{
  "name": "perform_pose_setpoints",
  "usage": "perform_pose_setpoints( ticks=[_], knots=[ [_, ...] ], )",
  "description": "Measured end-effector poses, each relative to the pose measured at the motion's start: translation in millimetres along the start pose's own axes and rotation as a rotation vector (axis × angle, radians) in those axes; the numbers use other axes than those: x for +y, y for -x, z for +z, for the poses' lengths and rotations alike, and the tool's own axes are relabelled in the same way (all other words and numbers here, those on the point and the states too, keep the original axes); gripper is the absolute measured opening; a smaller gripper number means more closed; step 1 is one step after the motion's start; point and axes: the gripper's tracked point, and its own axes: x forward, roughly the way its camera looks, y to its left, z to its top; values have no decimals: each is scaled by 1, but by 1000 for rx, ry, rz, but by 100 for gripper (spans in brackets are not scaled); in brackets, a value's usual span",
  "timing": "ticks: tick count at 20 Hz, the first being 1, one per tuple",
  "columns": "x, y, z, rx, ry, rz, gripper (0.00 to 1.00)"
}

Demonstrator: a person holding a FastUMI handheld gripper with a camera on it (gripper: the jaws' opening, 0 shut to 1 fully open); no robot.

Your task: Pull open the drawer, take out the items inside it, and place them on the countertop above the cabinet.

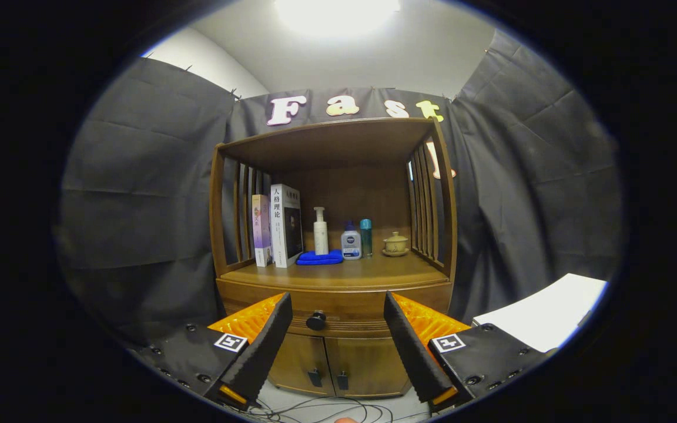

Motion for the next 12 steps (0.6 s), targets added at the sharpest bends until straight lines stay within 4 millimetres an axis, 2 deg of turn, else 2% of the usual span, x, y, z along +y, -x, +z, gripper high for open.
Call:
perform_pose_setpoints(
  ticks=[6, 12],
  knots=[
    [14, -37, -5, 7, 19, 21, 98],
    [28, -86, -32, 64, 41, 34, 98]
  ],
)
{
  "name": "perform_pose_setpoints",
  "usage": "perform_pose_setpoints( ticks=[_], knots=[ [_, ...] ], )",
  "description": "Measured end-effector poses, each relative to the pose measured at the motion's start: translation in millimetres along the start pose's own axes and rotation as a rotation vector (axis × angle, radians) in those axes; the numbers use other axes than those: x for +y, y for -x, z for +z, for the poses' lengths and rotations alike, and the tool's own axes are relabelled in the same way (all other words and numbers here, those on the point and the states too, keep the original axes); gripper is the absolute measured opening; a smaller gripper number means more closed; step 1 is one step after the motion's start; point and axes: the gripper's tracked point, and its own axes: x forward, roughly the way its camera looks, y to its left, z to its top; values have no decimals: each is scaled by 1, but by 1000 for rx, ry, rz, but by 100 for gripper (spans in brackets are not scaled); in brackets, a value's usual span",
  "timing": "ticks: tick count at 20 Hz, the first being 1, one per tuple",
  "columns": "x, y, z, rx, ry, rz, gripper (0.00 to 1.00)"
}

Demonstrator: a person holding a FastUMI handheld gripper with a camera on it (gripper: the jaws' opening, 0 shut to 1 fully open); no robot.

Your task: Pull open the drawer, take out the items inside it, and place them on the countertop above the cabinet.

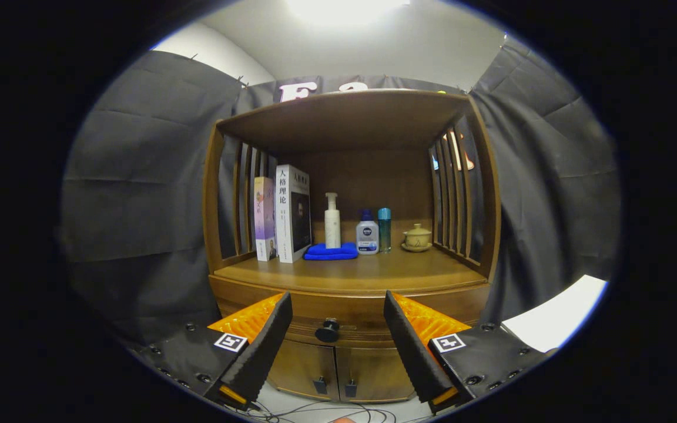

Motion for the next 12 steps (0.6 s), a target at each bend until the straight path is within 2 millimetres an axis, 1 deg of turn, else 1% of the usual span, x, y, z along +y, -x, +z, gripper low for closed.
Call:
perform_pose_setpoints(
  ticks=[5, 9, 12],
  knots=[
    [13, -41, -32, 75, 0, 20, 98],
    [18, -65, -55, 130, -6, 17, 98],
    [20, -79, -76, 172, 7, 9, 98]
  ],
)
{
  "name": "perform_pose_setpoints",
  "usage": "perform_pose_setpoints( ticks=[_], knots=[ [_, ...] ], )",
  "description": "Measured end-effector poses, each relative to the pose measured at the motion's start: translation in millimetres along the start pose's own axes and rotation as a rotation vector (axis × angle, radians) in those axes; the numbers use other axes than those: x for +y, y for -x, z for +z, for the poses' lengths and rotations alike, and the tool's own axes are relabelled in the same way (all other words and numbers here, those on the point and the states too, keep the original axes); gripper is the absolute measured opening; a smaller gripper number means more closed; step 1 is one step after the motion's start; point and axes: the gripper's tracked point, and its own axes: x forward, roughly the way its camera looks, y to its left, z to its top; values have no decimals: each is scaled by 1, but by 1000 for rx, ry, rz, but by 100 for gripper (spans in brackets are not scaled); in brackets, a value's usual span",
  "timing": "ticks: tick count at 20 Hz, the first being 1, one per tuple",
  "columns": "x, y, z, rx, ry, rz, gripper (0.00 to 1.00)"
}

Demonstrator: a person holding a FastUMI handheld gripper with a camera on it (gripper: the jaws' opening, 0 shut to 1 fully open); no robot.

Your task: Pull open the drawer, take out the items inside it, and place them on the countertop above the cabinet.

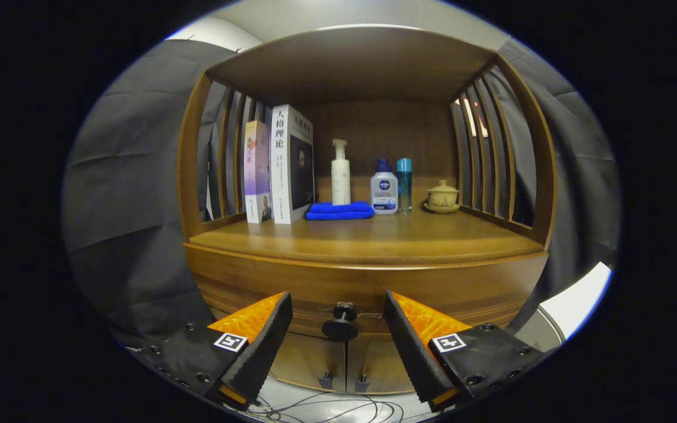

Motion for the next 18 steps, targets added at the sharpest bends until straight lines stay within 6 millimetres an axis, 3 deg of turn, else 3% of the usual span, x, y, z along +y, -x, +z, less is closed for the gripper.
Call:
perform_pose_setpoints(
  ticks=[4, 7, 10, 14, 16, 18],
  knots=[
    [3, -17, -24, 55, -9, -3, 98],
    [3, -24, -40, 89, -32, -9, 83],
    [3, -31, -45, 104, -40, -10, 81],
    [-1, -39, -45, 108, -45, -35, 54],
    [0, -40, -45, 109, -57, -33, 50],
    [-1, -40, -46, 122, -38, -33, 37]
  ],
)
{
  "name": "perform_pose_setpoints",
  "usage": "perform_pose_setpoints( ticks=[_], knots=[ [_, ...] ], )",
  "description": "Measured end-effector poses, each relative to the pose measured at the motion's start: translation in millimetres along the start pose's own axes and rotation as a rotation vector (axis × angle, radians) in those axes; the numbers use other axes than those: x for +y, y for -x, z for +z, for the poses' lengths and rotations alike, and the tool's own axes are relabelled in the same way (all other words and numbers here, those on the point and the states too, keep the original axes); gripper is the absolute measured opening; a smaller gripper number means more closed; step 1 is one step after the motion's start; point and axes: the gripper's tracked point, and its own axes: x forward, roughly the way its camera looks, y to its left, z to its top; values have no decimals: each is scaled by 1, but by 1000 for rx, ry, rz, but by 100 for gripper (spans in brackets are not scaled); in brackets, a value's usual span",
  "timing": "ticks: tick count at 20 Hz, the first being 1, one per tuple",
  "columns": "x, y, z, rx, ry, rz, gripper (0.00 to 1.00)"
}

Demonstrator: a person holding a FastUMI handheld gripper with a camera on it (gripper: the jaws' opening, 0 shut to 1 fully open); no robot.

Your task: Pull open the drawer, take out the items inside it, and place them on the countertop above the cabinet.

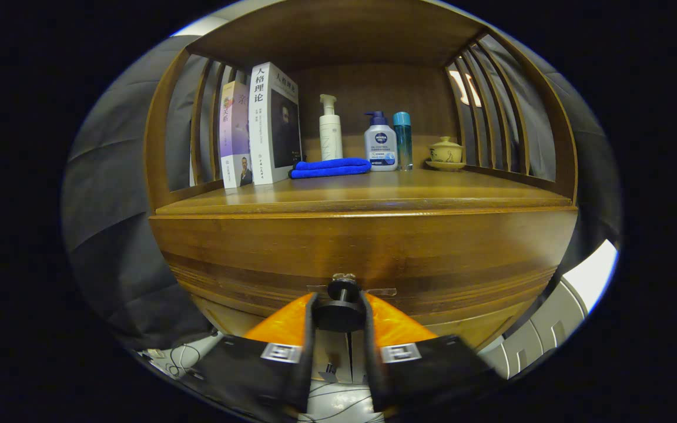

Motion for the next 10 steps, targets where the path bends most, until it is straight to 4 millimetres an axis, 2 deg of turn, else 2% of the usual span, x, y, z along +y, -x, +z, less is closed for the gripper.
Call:
perform_pose_setpoints(
  ticks=[1, 4, 10],
  knots=[
    [0, 1, 1, 14, -7, -1, 32],
    [0, 7, -2, 34, -40, 2, 32],
    [2, 39, -13, 24, -19, 16, 32]
  ],
)
